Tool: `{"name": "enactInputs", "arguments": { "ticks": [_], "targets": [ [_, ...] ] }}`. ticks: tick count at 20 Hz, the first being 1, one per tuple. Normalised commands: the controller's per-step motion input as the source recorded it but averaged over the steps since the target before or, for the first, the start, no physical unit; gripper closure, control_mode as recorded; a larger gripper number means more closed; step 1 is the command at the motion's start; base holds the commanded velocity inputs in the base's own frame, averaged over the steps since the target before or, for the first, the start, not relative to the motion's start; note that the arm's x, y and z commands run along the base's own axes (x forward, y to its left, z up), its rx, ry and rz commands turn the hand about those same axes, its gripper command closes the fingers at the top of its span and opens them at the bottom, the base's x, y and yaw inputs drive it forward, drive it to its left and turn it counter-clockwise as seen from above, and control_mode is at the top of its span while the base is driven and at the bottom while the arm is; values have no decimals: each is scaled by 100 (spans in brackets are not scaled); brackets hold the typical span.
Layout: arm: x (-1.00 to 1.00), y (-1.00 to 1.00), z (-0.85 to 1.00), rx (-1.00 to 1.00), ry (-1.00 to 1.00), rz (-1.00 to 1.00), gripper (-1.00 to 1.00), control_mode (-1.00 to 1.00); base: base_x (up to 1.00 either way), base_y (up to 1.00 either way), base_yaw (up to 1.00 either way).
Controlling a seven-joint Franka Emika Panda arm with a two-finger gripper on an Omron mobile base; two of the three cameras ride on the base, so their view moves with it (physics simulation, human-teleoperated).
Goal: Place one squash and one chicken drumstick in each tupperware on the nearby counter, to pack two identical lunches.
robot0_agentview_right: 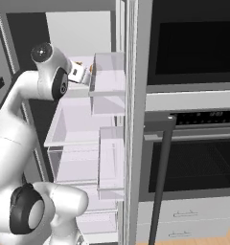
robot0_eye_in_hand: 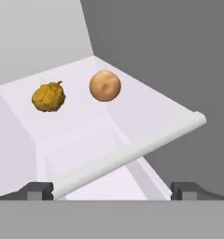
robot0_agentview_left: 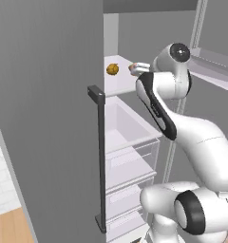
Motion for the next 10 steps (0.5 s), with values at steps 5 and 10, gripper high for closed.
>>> {"name": "enactInputs", "arguments": {
  "ticks": [5,10],
  "targets": [
    [73,0,-14,0,0,0,-100,-100,0,0,0],
    [76,0,-5,0,5,0,-100,-100,0,0,0]
  ]
}}
